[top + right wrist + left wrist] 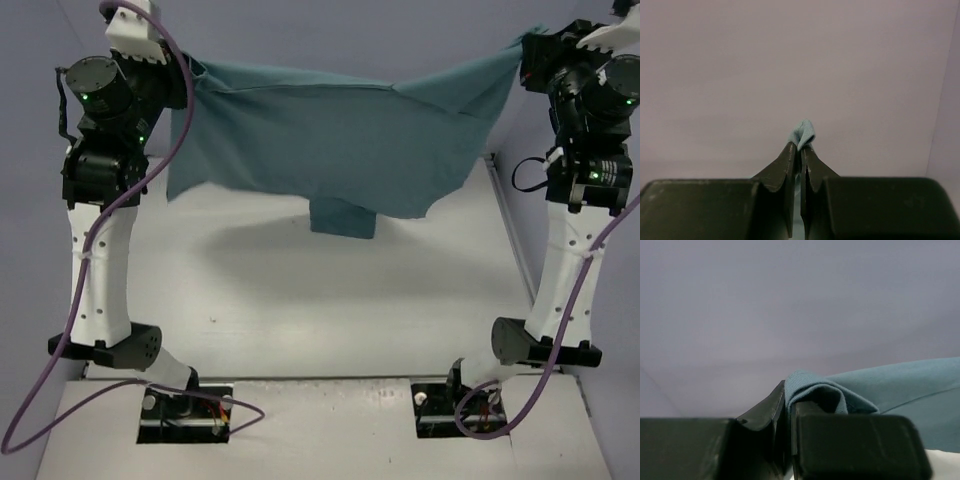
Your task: Fold and stack the t-shirts
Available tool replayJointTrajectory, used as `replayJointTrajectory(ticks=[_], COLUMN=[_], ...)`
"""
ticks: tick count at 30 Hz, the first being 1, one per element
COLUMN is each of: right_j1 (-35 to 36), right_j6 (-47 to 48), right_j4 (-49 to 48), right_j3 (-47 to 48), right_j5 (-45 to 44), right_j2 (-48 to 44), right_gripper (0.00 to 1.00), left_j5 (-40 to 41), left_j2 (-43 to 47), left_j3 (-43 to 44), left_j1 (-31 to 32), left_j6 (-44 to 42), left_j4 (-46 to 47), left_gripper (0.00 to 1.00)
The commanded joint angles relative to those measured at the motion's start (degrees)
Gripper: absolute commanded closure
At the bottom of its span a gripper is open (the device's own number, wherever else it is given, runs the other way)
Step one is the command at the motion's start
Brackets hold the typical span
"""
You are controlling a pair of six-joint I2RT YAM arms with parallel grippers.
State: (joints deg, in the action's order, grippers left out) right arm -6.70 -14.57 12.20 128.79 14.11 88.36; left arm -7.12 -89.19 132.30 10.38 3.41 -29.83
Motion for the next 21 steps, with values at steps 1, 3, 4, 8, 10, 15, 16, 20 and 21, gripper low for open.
replayJointTrajectory(ticks=[1,3,4,8,10,15,16,20,21], right_j1=[0.62,2.14,3.31,5.99,8.75,9.78,9.78,9.81,9.87], right_j6=[0.69,0.65,0.31,-1.80,-2.47,-3.43,-3.31,-2.40,-1.91], right_j4=[-3.76,-3.76,-3.76,-3.33,-2.45,1.09,1.27,1.22,1.15], right_j3=[-9.25,-15.85,-20.17,-36.10,-41.76,-45.73,-44.83,-36.87,-33.07], right_j5=[-3.09,-5.46,-6.28,-12.02,-13.15,-9.68,-9.32,-7.45,-6.50], right_j2=[-11.16,-14.79,-16.95,-25.65,-28.10,-31.11,-30.81,-25.79,-23.26], right_gripper=[1.00,1.00,1.00,1.00,1.00,1.00,1.00,1.00,1.00], left_j5=[-4.65,-3.62,-2.80,-1.75,-1.90,-0.16,-0.04,-0.03,0.09], left_j2=[14.50,18.91,21.53,30.70,33.36,40.34,40.65,38.22,36.62], left_j3=[-14.47,-26.22,-31.15,-46.96,-52.84,-62.86,-61.83,-53.07,-49.98], left_j1=[-0.53,-0.53,-0.53,-0.53,-0.45,-0.44,-0.38,0.93,1.05], left_j6=[2.28,2.49,2.61,4.14,5.06,7.19,6.89,4.11,3.52], left_j4=[14.02,15.32,15.32,14.20,12.31,6.54,5.44,4.06,4.70], left_gripper=[1.00,1.00,1.00,1.00,1.00,1.00,1.00,1.00,1.00])
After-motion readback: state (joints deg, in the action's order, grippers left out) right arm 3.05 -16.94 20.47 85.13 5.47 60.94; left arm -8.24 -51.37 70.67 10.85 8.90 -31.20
